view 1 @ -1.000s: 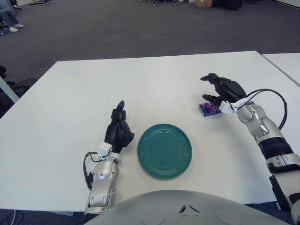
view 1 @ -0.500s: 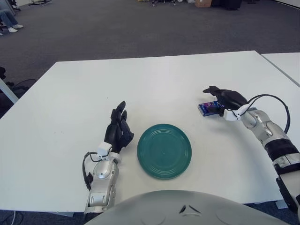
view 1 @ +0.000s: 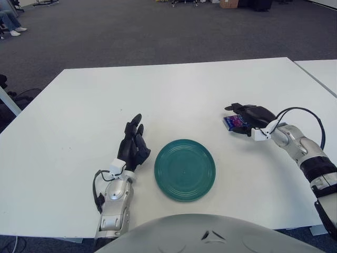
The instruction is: Put the gum into the plate.
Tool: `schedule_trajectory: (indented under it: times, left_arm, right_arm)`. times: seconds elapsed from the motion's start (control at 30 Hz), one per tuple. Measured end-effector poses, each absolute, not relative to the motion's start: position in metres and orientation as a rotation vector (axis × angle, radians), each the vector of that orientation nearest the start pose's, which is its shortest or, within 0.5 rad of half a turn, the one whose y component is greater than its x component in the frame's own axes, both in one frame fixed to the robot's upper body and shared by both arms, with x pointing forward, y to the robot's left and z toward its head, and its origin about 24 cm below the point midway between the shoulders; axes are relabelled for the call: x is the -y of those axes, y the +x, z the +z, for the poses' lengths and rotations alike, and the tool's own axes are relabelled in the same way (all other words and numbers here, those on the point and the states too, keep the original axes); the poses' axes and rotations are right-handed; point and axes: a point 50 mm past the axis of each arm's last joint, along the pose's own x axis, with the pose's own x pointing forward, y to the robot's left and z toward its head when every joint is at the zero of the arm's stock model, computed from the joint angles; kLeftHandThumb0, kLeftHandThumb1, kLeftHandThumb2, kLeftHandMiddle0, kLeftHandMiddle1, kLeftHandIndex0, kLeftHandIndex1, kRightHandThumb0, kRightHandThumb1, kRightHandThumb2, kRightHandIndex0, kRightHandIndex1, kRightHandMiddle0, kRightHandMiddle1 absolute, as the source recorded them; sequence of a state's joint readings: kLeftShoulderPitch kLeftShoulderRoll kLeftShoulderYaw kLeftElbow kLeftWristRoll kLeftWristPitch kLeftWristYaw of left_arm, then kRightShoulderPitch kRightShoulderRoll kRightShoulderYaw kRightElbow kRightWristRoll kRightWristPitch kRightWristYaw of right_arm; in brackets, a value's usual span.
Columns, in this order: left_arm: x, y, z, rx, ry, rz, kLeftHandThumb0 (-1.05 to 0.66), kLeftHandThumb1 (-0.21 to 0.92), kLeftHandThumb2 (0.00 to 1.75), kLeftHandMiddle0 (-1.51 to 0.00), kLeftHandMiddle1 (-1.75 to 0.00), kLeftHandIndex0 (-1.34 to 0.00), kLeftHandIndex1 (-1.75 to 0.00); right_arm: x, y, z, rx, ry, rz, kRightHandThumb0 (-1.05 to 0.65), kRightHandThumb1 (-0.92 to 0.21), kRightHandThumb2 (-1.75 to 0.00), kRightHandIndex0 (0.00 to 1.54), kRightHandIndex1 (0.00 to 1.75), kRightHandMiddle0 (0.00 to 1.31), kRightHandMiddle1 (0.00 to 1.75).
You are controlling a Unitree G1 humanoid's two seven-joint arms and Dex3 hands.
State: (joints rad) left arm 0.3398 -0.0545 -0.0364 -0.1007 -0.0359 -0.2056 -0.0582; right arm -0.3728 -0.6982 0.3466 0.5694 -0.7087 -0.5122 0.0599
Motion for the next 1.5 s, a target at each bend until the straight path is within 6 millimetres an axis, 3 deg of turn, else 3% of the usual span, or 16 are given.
schedule_trajectory:
  times: [0.47,1.5]
  left_arm:
    - [-0.15,0.185,0.012,-0.021,-0.085,0.015,-0.99,0.92,1.02,-0.23,-0.01,0.0,-0.47]
    - [-0.145,0.188,0.015,-0.011,-0.096,0.002,-0.98,0.92,1.03,-0.27,-0.02,0.0,-0.53]
  right_arm:
    - [0.233,0.299,0.038,0.02,-1.471,0.691,-0.85,-0.92,-0.63,0.28,0.0,0.0,0.39]
    - [0.233,0.33,0.035,-0.107,-1.597,0.774,-0.83,-0.92,-0.62,0.37,0.02,0.0,0.6]
